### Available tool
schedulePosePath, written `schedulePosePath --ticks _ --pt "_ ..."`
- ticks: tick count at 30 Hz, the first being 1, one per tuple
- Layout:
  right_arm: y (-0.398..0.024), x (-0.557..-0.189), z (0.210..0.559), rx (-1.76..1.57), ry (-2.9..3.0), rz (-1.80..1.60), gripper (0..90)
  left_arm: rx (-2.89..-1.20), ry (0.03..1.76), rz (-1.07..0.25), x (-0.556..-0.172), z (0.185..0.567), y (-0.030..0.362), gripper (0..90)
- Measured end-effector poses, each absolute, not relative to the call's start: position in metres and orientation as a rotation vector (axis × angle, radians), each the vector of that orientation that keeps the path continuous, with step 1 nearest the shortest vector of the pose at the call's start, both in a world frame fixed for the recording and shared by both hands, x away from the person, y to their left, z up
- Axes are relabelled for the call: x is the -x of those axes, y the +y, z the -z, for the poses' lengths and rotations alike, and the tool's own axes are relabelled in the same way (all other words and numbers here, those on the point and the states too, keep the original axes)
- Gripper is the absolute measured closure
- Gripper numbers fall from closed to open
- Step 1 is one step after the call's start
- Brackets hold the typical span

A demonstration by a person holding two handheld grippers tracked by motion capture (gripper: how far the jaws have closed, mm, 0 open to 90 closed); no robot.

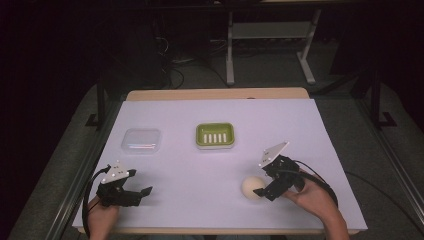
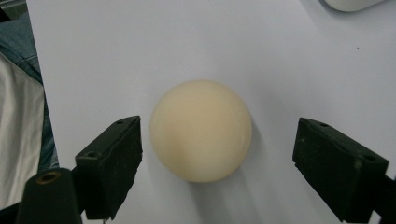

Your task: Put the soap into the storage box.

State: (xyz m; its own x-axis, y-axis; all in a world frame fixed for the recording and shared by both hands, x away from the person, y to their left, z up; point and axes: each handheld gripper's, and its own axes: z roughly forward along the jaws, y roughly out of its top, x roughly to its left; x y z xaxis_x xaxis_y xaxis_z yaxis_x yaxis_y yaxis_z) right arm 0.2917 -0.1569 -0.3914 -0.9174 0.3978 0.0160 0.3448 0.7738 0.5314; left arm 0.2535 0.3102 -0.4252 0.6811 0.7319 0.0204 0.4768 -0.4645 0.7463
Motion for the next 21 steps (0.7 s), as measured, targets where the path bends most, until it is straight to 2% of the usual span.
schedulePosePath --ticks 21 --pt "-0.142 -0.298 0.406 -0.600 2.927 -0.767 14.1 -2.161 0.909 -0.424 -0.254 0.426 0.308 13.6"
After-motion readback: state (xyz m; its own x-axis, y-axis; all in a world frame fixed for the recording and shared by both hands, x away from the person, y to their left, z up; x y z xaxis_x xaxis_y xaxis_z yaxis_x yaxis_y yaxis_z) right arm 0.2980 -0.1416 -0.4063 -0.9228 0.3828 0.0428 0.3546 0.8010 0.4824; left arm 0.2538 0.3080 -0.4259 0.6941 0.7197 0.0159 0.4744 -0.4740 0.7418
